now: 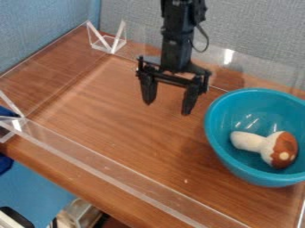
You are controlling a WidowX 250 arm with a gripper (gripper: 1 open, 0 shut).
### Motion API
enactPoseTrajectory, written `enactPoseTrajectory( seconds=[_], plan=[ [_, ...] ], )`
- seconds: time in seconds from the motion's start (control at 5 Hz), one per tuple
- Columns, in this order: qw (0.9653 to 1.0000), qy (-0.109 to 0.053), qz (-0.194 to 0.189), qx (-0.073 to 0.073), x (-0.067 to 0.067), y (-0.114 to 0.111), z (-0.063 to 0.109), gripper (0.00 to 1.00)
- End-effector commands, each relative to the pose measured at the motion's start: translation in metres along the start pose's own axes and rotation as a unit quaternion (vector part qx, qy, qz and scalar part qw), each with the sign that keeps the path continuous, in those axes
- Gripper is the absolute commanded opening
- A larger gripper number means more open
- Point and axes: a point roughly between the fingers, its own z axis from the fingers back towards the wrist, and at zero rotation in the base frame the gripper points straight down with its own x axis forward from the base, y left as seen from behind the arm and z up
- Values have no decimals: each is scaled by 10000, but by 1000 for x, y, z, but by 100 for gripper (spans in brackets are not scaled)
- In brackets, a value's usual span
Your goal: Put the mushroom in the blue bowl
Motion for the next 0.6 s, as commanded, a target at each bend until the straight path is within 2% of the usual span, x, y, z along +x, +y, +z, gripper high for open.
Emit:
enactPoseTrajectory(
  seconds=[0.0,0.2,0.4],
  plan=[
    [9996,-180,-222,-47,-1,-18,-3,100],
    [9988,-267,-401,-73,5,-26,3,100],
    [9980,-292,-561,-71,4,-29,6,100]
  ],
)
